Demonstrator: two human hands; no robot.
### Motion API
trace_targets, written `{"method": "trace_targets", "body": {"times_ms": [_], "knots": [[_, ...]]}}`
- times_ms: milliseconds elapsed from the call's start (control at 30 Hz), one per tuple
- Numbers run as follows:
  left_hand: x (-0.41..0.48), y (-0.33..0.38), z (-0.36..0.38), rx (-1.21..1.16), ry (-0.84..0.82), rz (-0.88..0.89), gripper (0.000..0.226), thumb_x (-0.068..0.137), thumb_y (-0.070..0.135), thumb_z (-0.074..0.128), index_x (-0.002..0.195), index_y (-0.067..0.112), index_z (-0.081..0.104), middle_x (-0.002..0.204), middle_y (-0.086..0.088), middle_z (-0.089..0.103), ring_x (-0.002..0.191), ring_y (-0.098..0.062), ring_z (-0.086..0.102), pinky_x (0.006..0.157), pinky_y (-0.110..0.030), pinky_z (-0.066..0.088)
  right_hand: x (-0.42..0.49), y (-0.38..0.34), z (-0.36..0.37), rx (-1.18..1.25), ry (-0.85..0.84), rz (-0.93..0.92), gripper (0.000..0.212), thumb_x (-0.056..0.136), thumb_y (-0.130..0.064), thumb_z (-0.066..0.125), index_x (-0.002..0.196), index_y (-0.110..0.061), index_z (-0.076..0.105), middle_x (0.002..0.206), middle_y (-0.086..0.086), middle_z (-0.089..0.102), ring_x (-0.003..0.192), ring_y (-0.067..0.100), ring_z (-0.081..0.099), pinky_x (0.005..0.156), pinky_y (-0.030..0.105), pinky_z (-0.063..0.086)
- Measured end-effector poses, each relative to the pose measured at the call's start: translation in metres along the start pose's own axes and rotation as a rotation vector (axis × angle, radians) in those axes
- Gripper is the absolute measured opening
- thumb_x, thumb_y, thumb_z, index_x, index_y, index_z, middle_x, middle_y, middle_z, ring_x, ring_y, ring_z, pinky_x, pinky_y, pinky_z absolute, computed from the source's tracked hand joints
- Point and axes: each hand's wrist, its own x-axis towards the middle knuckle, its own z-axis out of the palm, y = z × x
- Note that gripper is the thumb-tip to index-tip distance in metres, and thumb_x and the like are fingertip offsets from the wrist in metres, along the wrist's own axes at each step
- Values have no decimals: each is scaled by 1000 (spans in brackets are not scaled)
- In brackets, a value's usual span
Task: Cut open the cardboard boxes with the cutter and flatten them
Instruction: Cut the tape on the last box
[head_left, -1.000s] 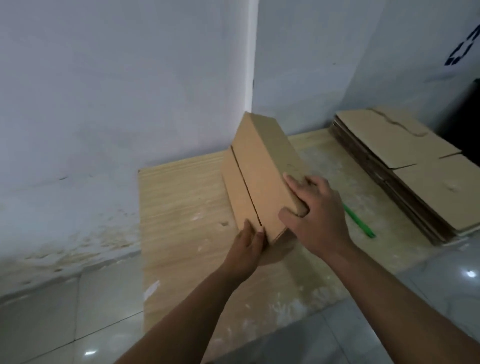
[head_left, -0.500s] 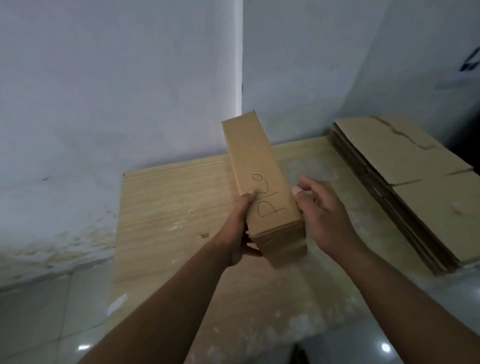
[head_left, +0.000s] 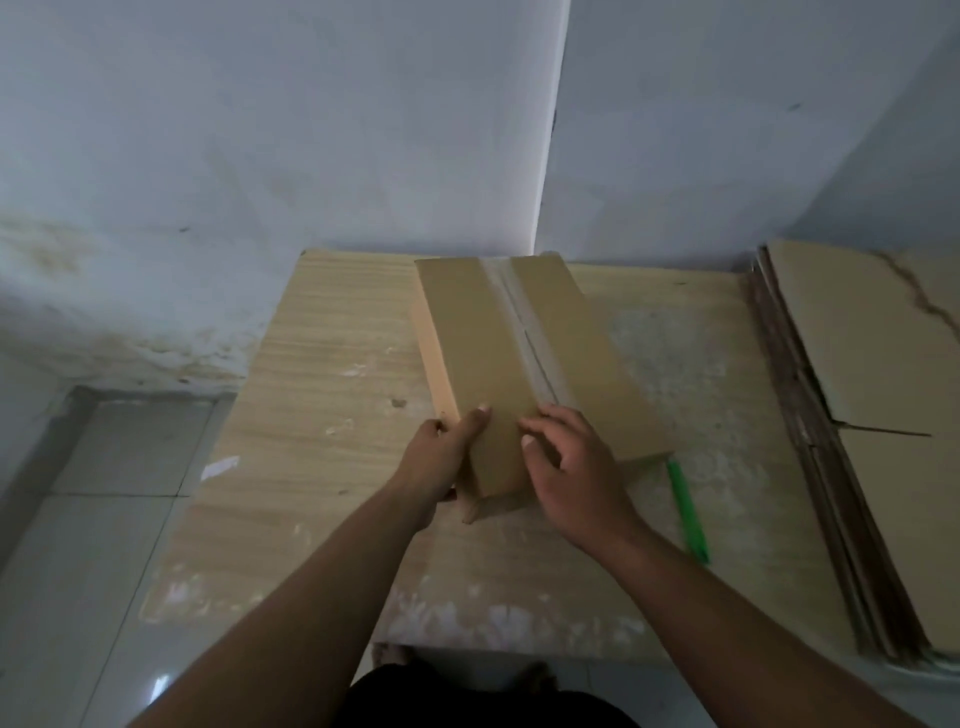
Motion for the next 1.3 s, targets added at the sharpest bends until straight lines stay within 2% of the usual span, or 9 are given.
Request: {"method": "trace_targets", "body": {"times_ms": [133,300,433,567,700,867,1067,1200,1300], "knots": [[16,-5,-3,97,89,102,47,95,52,64,131,22,58,128,-7,67,110,-27,67,98,-52,56,5,35,-19,-60,194,60,31,85,-29,51,99,-14,75,99,9,65,94,29,62,87,39,52],[26,12,16,662,311,441,73,101,24,49,164,20,11,164,-21,17,150,-39,24,123,-50,24,8,110,-52,-54,347,495,23,92,-15,54,111,-6,63,116,22,54,106,41,55,91,42,44],[41,26,46,1018,238,483,70,105,57,30,165,27,6,173,-10,-10,158,-33,-11,124,-63,0,-2,150,-50,-257,-4,745,42,92,-26,61,125,-4,48,126,25,51,117,44,52,91,43,46],[50,12,56,1249,250,536,78,100,70,10,164,28,-7,172,-3,-16,157,-31,-21,120,-71,-4,-2,168,-46,-233,-18,796,35,91,-18,62,119,-3,49,115,23,61,107,41,61,75,38,48],[50,8,52,1280,244,554,79,99,71,6,164,30,-10,172,-1,-17,157,-29,-21,120,-71,-3,14,169,-66,-177,39,724,25,88,-27,63,91,-2,66,84,17,65,78,35,64,55,31,41],[38,-4,53,1299,245,562,78,98,72,4,163,32,-12,172,0,-17,157,-26,-22,121,-70,-4,57,115,-89,24,174,502,37,94,-23,56,61,-7,48,57,8,49,62,28,50,50,36,28],[16,-15,54,1284,189,522,75,100,70,2,161,32,-19,169,-1,-26,154,-26,-29,121,-68,-7,89,44,-43,31,-71,339,16,95,-22,53,85,-13,63,86,9,67,83,28,61,59,31,36],[34,5,46,1208,187,537,77,97,69,-3,164,32,-5,172,-3,-16,157,-26,-21,123,-62,-7,106,17,-14,10,-42,323,17,96,-20,51,99,-9,64,103,17,71,99,35,64,72,34,43],[66,34,32,1158,172,566,67,106,59,16,165,28,8,174,-3,-8,159,-24,-14,124,-61,-5,126,0,-1,-42,-51,271,21,101,-22,48,109,-7,61,111,20,69,105,38,62,77,36,44]]}}
